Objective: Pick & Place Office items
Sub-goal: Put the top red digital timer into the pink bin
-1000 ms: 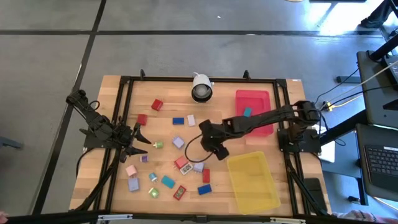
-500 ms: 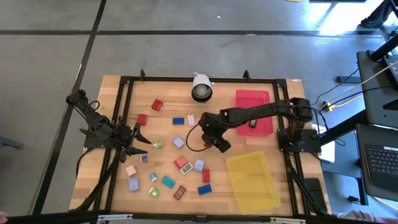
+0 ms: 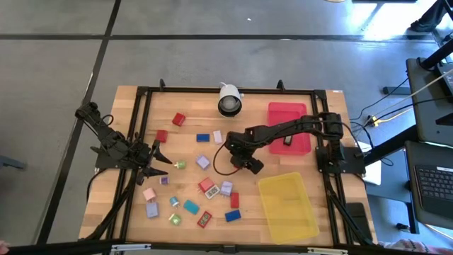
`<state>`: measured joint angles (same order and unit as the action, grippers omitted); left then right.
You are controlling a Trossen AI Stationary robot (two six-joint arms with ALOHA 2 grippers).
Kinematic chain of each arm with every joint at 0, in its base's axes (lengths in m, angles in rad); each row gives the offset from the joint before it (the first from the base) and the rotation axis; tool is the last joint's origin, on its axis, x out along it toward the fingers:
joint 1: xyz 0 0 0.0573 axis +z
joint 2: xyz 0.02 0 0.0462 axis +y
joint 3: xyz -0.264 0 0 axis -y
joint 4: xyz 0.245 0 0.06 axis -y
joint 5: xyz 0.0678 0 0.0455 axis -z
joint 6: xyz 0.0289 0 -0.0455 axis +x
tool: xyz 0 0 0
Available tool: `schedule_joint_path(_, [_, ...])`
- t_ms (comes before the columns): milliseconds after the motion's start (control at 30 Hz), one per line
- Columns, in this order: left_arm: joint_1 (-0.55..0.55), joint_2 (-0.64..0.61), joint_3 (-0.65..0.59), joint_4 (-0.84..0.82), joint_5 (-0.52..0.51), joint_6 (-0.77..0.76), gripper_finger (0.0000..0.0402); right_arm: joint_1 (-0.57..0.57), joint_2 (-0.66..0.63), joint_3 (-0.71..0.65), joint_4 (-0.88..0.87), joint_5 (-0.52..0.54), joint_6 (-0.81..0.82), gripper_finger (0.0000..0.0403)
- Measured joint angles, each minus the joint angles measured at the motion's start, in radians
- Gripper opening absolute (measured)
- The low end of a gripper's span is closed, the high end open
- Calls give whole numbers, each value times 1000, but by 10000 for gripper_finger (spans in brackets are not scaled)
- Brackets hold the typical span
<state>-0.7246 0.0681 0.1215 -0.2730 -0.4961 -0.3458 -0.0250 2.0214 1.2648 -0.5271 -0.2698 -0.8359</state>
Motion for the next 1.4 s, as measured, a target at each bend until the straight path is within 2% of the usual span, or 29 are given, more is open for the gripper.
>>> schedule_joint_path(267, [0, 0, 0, 0, 0, 0, 208, 1, 1, 0, 4, 22, 185, 156])
schedule_joint_path(467, [0, 0, 0, 0, 0, 0, 209, 3, -4, 10, -16, 71, 425, 155])
schedule_joint_path(600, [0, 0, 0, 0, 0, 0, 208, -1, -48, 24, -147, 217, 485, 155])
schedule_joint_path(667, [0, 0, 0, -1, 0, 0, 209, -9, -88, 26, -160, 303, 489, 156])
schedule_joint_path(767, [0, 0, 0, -1, 0, 0, 209, -35, -173, 30, -201, 377, 505, 158])
schedule_joint_path(1100, [0, 0, 0, 0, 0, 0, 208, -198, -494, 29, -292, 407, 710, 160])
schedule_joint_path(1300, [0, 0, 0, 0, 0, 0, 210, -261, -633, 30, -325, 543, 788, 161])
schedule_joint_path(1400, [0, 0, 0, 0, 0, 0, 208, -285, -684, 13, -345, 573, 802, 161])
